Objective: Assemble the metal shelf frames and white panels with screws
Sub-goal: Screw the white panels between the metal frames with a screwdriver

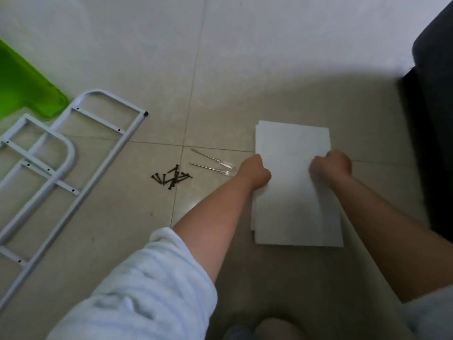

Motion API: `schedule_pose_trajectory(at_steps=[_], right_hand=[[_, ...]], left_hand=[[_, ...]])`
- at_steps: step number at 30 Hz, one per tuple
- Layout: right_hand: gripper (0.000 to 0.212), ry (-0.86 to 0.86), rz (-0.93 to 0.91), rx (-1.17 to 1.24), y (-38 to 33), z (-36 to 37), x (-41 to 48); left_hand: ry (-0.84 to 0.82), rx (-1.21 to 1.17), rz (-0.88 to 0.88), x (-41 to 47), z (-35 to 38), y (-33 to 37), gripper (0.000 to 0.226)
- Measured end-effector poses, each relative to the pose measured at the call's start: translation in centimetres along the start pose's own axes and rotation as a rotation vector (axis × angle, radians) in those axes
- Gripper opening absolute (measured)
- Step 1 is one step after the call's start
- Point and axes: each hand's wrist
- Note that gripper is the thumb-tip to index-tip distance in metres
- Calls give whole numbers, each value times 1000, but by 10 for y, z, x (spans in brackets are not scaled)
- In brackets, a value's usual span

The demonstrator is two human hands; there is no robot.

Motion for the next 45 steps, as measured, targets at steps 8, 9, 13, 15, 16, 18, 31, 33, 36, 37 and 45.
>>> schedule_pose_trajectory(at_steps=[8, 9, 13, 15, 16, 18, 31, 33, 36, 37, 45], right_hand=[[34, 210, -481, -498, -49, 46, -44], [31, 204, -601, -516, -61, 56, -58], [29, 181, -1055, -739, -119, 101, -129], [30, 181, -1198, -808, -153, 123, -164], [30, 180, -1251, -821, -169, 132, -183], [29, 151, -1319, -844, -197, 149, -214], [37, 1, -1396, -1007, -243, 241, -319], [41, -15, -1486, -1118, -236, 260, -327], [34, 84, -1558, -1207, -235, 278, -329], [29, 135, -1637, -1216, -237, 281, -329], [30, 369, -2044, -1359, -261, 254, -283]], left_hand=[[213, 762, 157, -13, -39, -60, 36], [244, 820, 131, -19, -51, -73, 37], [318, 901, -100, -59, -114, -147, 37], [367, 909, -211, -86, -148, -190, 37], [390, 908, -257, -101, -164, -211, 37], [411, 904, -339, -132, -192, -252, 36], [257, 466, -618, -225, -235, -431, 32], [286, 444, -569, -225, -231, -441, 31], [354, 483, -479, -229, -230, -450, 27], [383, 494, -439, -232, -230, -451, 25], [643, 431, -74, -239, -239, -425, 18]])
Point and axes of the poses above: each hand's wrist, its own x-axis towards the middle knuckle, its own z-axis out of the palm, y = z × x, and after that the axes turned 11 degrees about -x, right-handed
